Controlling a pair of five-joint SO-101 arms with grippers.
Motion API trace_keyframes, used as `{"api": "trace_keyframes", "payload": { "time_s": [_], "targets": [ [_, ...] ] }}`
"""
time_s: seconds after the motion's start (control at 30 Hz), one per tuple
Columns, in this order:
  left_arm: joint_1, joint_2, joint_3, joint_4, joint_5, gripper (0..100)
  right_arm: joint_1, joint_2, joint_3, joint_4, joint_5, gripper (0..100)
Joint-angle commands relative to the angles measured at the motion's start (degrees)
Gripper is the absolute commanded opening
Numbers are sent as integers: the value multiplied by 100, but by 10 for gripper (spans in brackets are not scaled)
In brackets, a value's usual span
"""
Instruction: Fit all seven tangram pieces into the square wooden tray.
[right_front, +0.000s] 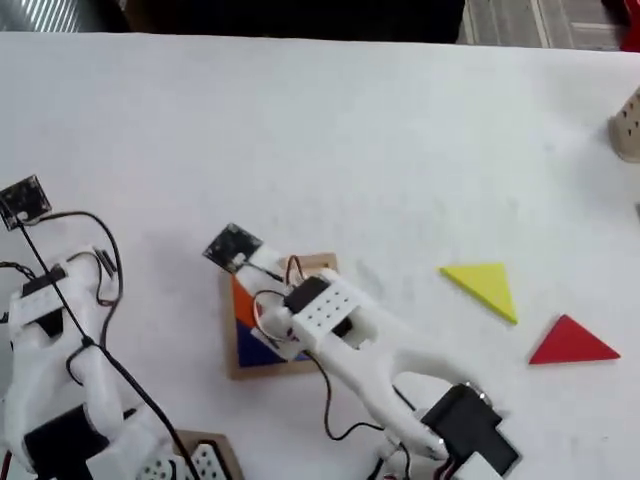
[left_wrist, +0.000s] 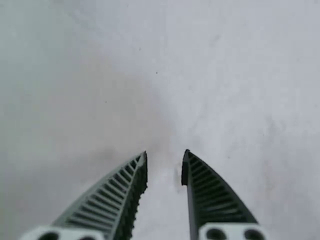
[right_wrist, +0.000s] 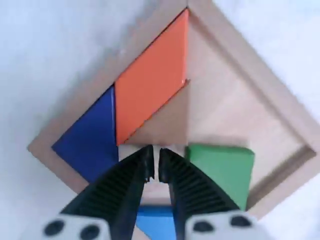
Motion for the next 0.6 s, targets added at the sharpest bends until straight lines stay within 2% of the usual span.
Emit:
{"api": "trace_keyframes", "payload": {
  "time_s": [0.0,0.23,0.37,0.47,0.57],
  "targets": [
    [-13,-92,-202,-105,53,134,48,-127,-255,22,-44,17],
    [-13,-92,-193,-105,53,134,101,-1226,-229,778,-26,17],
    [-13,-92,-193,-105,53,134,699,-2062,-202,1121,-44,17],
    [-13,-92,-193,-105,53,134,1270,-2202,26,708,-53,18],
    [-13,-92,-193,-105,53,134,1596,-2044,527,-198,-53,18]
  ]
}}
